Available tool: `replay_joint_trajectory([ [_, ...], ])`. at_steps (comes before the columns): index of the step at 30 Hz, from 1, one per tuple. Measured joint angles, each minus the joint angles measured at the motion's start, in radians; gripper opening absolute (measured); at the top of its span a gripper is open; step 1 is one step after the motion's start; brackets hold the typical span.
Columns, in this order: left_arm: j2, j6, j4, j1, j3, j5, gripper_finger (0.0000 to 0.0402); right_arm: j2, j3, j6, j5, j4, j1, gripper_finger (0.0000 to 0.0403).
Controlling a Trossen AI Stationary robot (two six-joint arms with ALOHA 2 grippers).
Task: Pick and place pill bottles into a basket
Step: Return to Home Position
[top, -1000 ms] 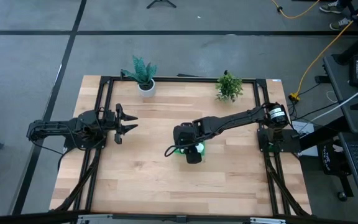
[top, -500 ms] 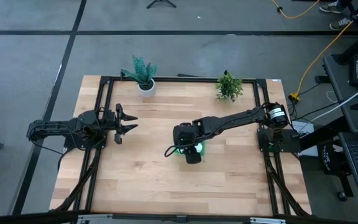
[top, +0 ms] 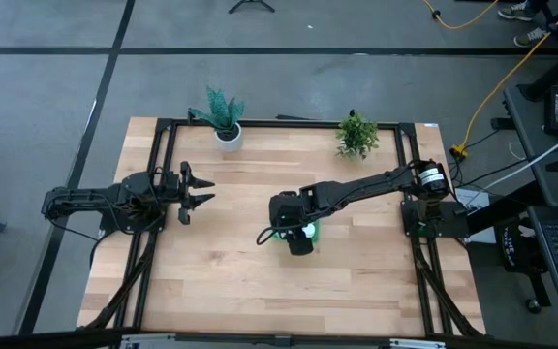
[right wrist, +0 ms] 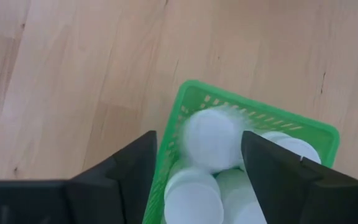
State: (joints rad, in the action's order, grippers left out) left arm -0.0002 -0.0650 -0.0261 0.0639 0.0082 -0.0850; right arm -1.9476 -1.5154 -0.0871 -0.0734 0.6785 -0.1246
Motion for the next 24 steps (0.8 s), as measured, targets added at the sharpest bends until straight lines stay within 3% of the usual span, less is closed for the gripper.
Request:
replay_joint_trajectory([
  [7,0.000,0.000,0.000,0.000,0.000,0.000,0.0150,-0.001,-0.014,-0.001,0.000,0.004,0.000,0.0241],
  [12,0.000,0.000,0.000,0.000,0.000,0.000,0.0150,-0.001,-0.103,-0.008,0.027,0.016,-0.001,0.0241],
  [19,0.000,0.000,0.000,0.000,0.000,0.000,0.0150,-0.001,-0.350,-0.153,0.348,0.208,-0.042,0.0241],
  [24,0.000,0.000,0.000,0.000,0.000,0.000,0.0150,0.026,-0.523,-0.117,0.420,0.241,-0.038,0.0241],
])
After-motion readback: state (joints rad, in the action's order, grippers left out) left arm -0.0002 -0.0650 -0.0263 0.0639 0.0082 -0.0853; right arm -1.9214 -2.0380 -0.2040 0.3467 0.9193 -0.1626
